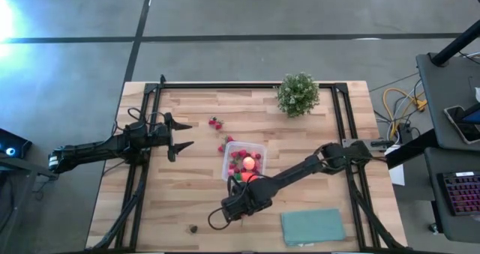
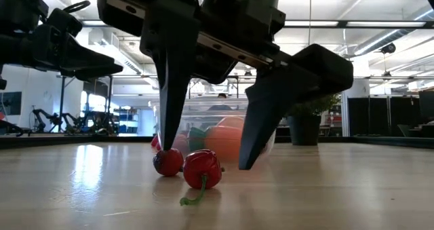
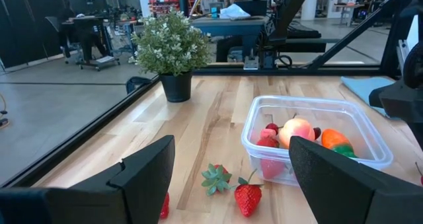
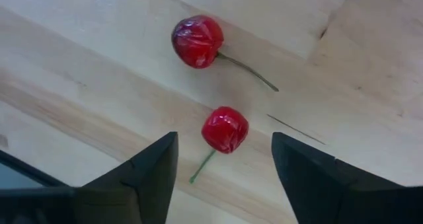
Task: Pick and placing Produce into tupperware
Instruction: Put the cherry into the transparent bin
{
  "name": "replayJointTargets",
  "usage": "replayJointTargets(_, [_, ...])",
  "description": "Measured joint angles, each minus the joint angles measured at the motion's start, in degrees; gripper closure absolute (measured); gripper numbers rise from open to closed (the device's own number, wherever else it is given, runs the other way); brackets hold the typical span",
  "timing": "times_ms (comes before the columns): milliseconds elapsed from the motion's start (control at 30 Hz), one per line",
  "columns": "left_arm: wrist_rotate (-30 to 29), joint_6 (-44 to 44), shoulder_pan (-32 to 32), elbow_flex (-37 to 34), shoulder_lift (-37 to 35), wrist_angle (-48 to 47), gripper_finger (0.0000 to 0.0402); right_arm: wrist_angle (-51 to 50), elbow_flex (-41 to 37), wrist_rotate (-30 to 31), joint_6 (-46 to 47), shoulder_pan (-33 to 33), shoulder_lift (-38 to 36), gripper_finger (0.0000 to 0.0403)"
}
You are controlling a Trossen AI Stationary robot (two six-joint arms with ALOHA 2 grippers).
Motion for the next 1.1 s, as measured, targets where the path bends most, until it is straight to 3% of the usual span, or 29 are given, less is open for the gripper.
replayJointTargets(600, [0.0, 0.0, 0.0, 0.0, 0.0, 0.0, 0.0119, 3.9, -2.9, 0.0, 4.9, -0.1, 0.0, 0.0199])
replayJointTargets(1100, [0.0, 0.0, 0.0, 0.0, 0.0, 0.0, 0.0119, 3.8, -3.0, 0.2, 4.9, -0.1, 0.0, 0.0282])
